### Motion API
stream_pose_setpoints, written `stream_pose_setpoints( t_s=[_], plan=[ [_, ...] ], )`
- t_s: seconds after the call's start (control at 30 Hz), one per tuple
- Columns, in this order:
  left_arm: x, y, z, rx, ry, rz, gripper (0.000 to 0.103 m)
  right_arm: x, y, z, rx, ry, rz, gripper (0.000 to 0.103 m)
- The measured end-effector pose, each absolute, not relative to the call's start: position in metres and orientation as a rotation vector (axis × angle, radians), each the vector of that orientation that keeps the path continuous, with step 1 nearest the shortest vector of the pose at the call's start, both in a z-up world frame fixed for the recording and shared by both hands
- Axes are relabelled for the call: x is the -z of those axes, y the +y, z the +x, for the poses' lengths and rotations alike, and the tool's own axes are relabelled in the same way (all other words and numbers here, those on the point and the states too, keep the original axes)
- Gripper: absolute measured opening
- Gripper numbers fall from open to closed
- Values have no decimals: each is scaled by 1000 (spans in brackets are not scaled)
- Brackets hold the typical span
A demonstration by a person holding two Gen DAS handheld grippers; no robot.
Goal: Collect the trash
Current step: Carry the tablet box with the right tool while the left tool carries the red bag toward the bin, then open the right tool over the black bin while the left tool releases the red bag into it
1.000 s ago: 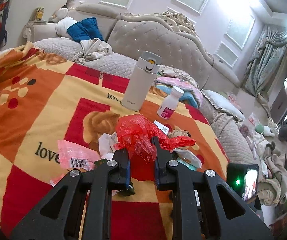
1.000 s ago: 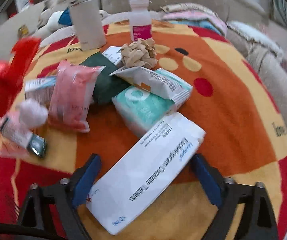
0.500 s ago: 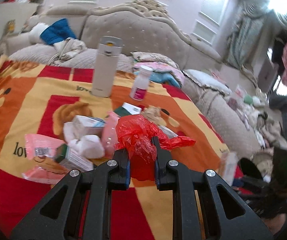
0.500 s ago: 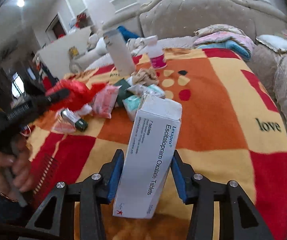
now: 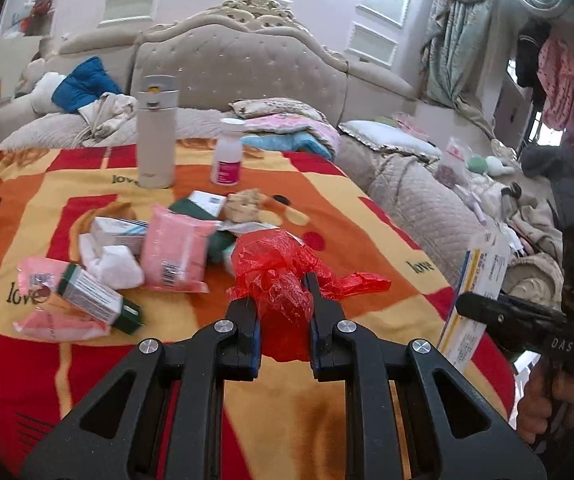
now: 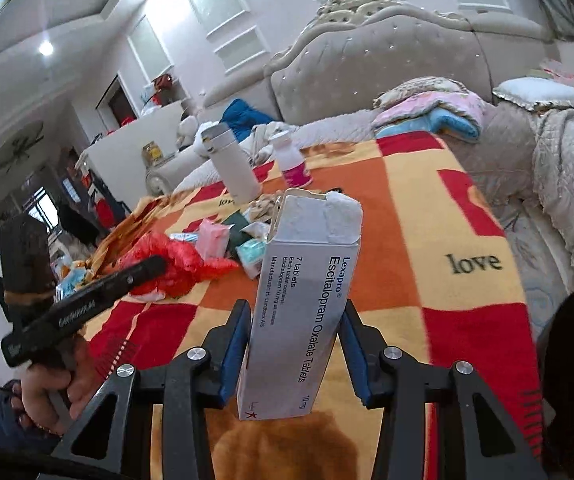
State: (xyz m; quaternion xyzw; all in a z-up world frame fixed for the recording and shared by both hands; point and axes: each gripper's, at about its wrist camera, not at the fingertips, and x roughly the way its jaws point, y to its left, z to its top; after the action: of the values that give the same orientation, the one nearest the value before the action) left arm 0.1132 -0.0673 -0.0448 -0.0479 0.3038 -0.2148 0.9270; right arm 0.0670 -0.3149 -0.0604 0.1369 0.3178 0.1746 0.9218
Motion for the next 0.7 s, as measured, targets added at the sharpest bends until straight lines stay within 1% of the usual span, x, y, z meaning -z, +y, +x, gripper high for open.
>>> stream_pose_setpoints(
  t_s=[0.2, 0.37, 0.7],
  plan=[
    [42, -96, 106, 469, 649, -131, 15, 55, -351, 50, -283, 608, 321, 43],
    [37, -133, 95, 521, 649, -101, 15, 53, -393, 31, -215, 573, 381, 43],
    [32, -200, 81, 625, 667, -76, 15, 56, -449, -5, -109, 532, 440, 43]
  ],
)
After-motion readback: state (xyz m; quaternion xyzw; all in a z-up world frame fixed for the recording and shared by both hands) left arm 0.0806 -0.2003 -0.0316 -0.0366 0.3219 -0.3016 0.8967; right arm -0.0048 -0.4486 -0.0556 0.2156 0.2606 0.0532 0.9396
